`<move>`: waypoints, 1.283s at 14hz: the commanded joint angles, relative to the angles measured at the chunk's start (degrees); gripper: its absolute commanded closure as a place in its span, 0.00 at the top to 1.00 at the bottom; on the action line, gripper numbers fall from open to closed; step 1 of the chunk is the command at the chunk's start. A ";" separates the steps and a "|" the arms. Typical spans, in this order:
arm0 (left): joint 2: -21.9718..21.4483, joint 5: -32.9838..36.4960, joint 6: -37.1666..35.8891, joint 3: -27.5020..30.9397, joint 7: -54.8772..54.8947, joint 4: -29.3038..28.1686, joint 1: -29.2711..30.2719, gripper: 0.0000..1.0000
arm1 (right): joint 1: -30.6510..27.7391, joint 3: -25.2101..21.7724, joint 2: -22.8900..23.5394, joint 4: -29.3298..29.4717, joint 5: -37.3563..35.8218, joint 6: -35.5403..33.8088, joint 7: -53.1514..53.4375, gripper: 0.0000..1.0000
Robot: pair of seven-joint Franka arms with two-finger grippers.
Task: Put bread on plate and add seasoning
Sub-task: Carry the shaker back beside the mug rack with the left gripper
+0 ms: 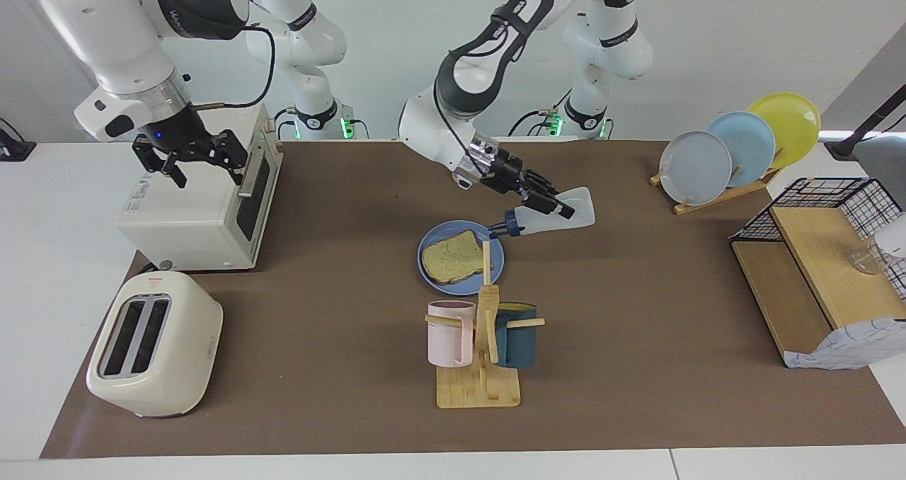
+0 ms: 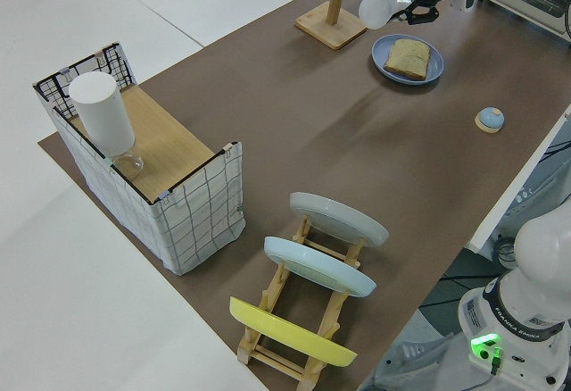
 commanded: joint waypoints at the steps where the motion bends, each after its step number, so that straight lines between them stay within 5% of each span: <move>1: -8.01 -9.15 7.30 -0.33 -1.53 -2.26 7.36 0.00 | -0.68 0.30 -0.32 -0.25 0.53 -0.24 -1.02 1.00; 8: -13.65 -35.43 32.32 -0.15 -4.24 -6.89 24.51 0.00 | -0.68 0.30 -0.32 -0.25 0.53 -0.24 -0.94 1.00; 14: -16.73 -40.90 63.96 -0.33 -19.34 -23.15 30.33 0.00 | -0.68 0.30 -0.32 -0.17 0.53 -0.24 -0.94 1.00; 18: -11.47 -40.99 84.17 -0.15 -33.14 -27.47 30.50 0.00 | -0.68 0.30 -0.32 -0.25 0.53 -0.24 -1.02 1.00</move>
